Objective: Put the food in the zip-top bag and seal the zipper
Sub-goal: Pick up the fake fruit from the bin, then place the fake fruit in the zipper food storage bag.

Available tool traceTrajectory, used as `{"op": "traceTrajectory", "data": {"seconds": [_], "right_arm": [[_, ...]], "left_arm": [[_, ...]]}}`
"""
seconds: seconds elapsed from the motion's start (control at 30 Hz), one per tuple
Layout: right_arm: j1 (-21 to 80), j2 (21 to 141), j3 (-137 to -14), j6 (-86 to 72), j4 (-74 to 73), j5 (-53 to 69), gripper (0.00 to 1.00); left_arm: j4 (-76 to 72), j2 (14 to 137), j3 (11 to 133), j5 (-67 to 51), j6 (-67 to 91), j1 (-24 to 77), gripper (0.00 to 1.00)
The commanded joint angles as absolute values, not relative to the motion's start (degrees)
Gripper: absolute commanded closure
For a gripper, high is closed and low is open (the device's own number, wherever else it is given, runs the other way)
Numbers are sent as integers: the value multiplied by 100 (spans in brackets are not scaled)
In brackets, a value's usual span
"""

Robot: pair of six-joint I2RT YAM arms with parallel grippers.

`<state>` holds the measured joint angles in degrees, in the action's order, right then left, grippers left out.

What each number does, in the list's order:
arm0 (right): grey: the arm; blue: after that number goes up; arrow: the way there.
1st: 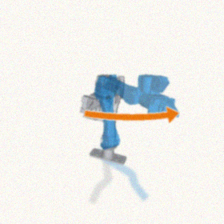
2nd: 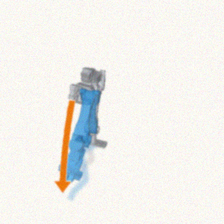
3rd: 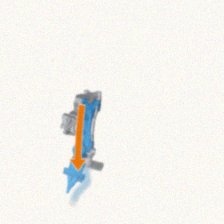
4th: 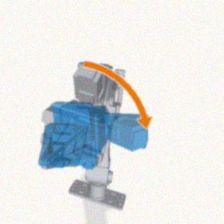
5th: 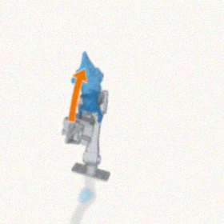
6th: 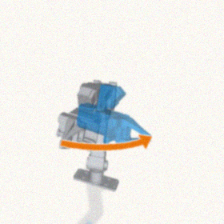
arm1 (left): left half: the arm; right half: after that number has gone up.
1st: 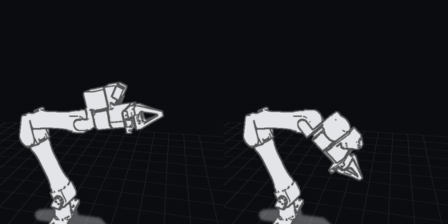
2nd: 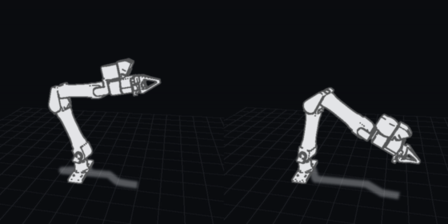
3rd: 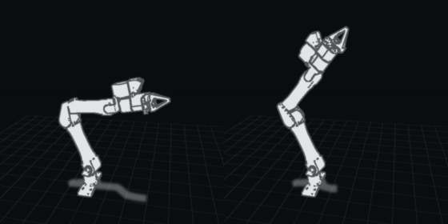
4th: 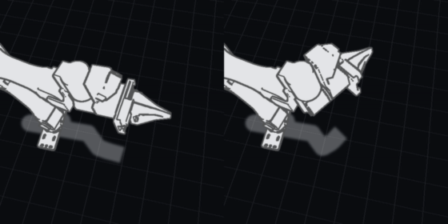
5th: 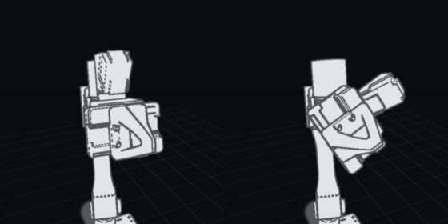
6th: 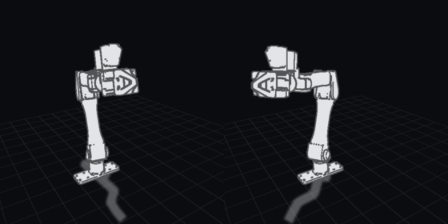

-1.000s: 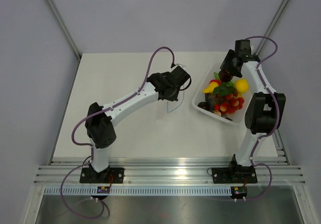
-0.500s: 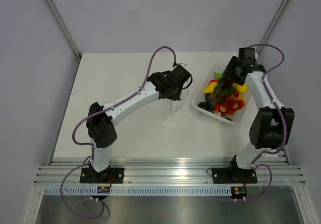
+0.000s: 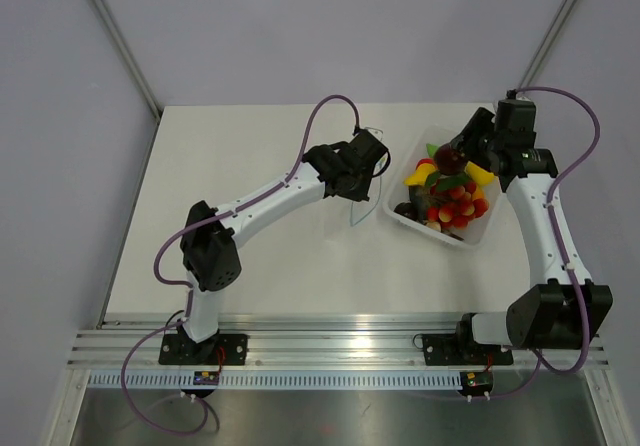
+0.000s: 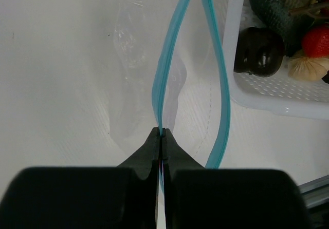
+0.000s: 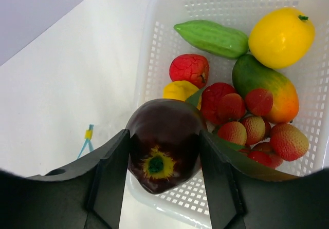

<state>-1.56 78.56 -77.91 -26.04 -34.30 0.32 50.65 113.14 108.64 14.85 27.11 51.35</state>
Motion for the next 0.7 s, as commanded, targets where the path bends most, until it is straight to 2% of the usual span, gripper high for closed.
{"op": "traceTrajectory", "data": {"seconds": [0.0,0.17,0.43,0.67], "right_arm": [[-88,7436,-7717,-2654,-3612,272,64],[-26,7032,-7690,-2663,-3770,588,64],[1237,6943,-7752,-2882,-3780,457,63],[1731,7163,-7638,-3155,-3481,659,64]], "left_arm": [[4729,11347,11144,1310,2804,5177,100],[4702,11382,11276,1231,2839,5177,100],[4720,11452,11355,1169,2883,5186,100],[4746,11408,11329,1151,2900,5177,100]]}}
